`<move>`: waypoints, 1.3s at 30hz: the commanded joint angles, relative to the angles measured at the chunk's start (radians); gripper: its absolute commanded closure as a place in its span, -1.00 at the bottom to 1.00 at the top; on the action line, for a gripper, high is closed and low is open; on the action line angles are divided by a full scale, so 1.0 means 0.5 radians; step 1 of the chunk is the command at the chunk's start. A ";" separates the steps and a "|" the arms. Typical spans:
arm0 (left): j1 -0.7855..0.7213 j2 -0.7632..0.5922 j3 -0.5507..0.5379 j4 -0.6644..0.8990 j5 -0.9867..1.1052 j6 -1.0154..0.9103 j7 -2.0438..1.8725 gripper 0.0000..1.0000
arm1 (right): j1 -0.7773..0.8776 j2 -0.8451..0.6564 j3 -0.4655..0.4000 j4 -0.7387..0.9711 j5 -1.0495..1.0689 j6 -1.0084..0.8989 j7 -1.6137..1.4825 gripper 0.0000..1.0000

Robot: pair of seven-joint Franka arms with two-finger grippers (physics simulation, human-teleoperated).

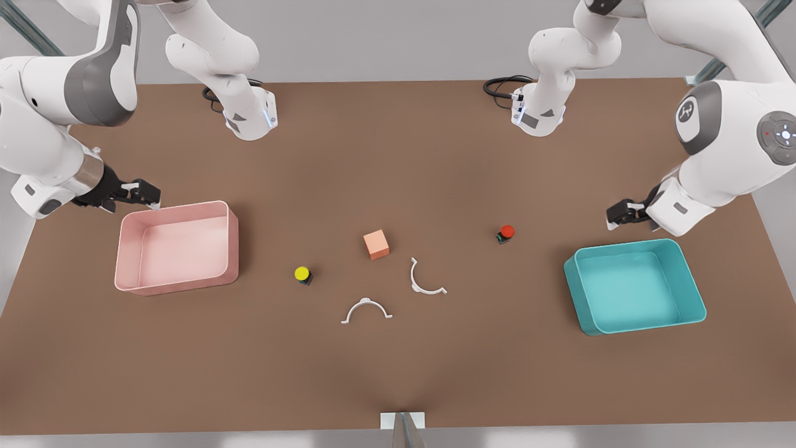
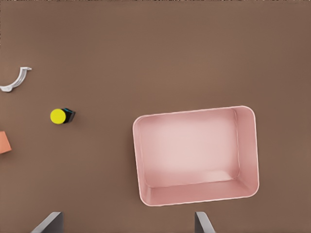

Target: Place the red button in the blue storage box with the left arm, and place the yellow button in the pink storage box with the right arm

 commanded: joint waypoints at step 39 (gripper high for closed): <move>-0.585 0.254 -0.004 -1.913 -0.042 2.140 0.311 -0.32 | 0.430 1.049 0.349 -0.508 -0.067 1.584 -0.129 -1.00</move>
